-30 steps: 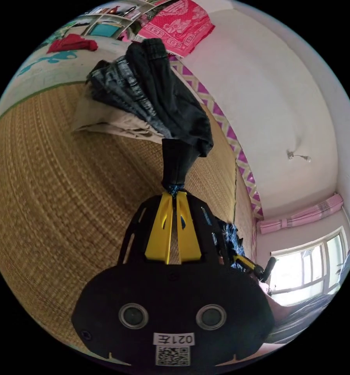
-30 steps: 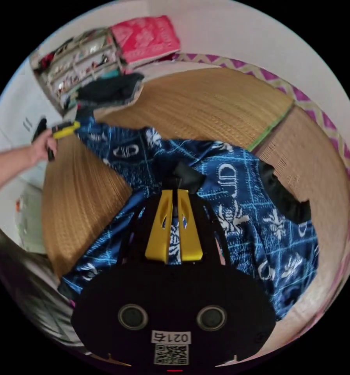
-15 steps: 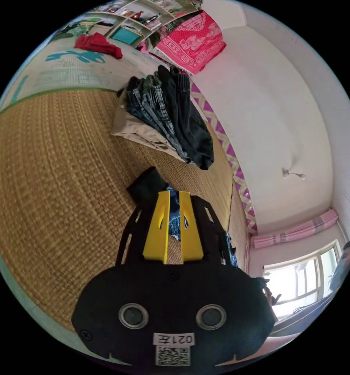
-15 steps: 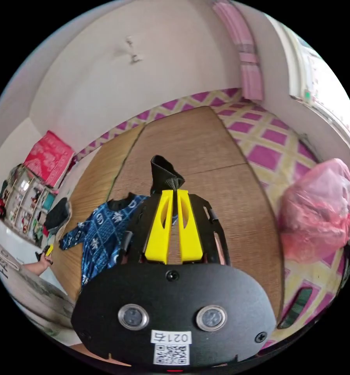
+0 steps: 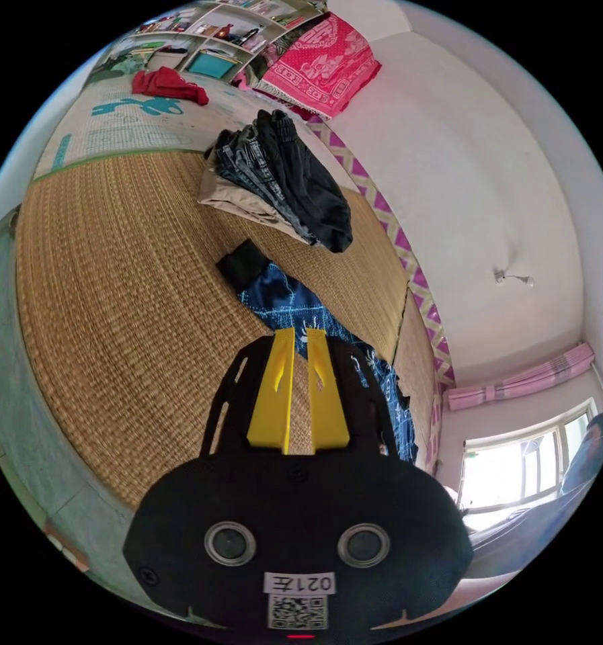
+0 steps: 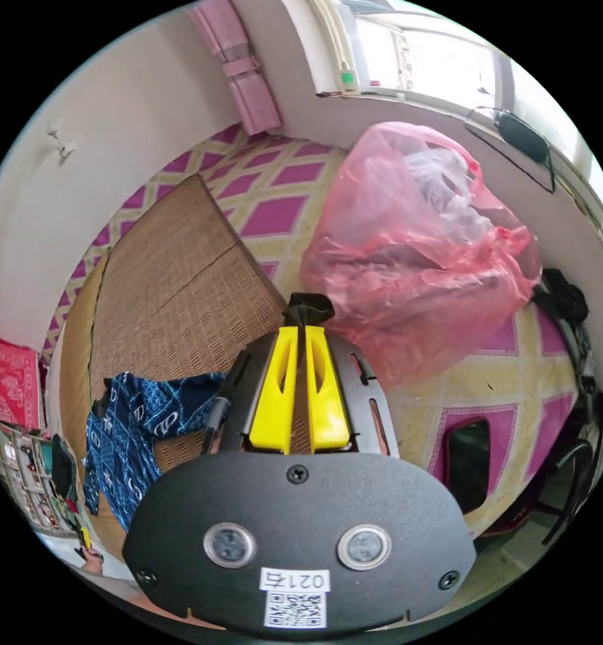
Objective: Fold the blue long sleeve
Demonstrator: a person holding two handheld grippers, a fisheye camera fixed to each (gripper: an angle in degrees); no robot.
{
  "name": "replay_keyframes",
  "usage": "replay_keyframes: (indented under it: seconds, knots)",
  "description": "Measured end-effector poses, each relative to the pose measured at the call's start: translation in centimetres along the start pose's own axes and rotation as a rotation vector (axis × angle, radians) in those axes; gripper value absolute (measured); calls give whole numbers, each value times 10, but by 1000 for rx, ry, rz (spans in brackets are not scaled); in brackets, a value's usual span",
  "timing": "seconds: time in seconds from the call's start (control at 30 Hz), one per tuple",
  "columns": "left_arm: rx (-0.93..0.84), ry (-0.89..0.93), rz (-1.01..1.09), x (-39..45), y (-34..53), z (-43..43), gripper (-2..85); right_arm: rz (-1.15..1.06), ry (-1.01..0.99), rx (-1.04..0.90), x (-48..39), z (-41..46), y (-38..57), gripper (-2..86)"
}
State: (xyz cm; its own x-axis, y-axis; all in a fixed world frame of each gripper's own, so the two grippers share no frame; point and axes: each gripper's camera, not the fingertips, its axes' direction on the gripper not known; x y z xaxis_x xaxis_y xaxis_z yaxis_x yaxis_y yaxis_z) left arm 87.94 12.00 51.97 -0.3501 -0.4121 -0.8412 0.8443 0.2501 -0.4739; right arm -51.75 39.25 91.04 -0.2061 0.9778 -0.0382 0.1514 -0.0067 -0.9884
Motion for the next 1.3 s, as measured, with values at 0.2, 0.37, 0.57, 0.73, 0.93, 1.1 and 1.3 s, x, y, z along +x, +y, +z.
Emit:
replay_keyframes:
  seconds: [0.2, 0.37, 0.57, 0.73, 0.93, 1.1, 1.3]
  knots:
    - [-51, 3, 38, 26, 0, 11, 13, 330, -34, -85, 84, 25, 36, 49]
    - [-75, 36, 55, 41, -5, 22, 12, 340, -83, -98, 106, 22, 68, 57]
    - [-348, 3, 260, 86, 20, 78, 27, -152, -322, -158, -13, 10, 113, 43]
    - [-652, -16, 508, 136, 119, 135, 76, -500, -432, -432, -98, 15, 201, 84]
    - [-778, -15, 529, 130, 200, 144, 85, -558, -485, -651, -99, 28, 295, 101]
    - [-773, -24, 440, 105, 218, 137, 77, -371, -569, -690, -65, 41, 318, 109]
    - [-762, -7, 399, 97, 219, 132, 66, -280, -610, -674, -60, 38, 321, 110]
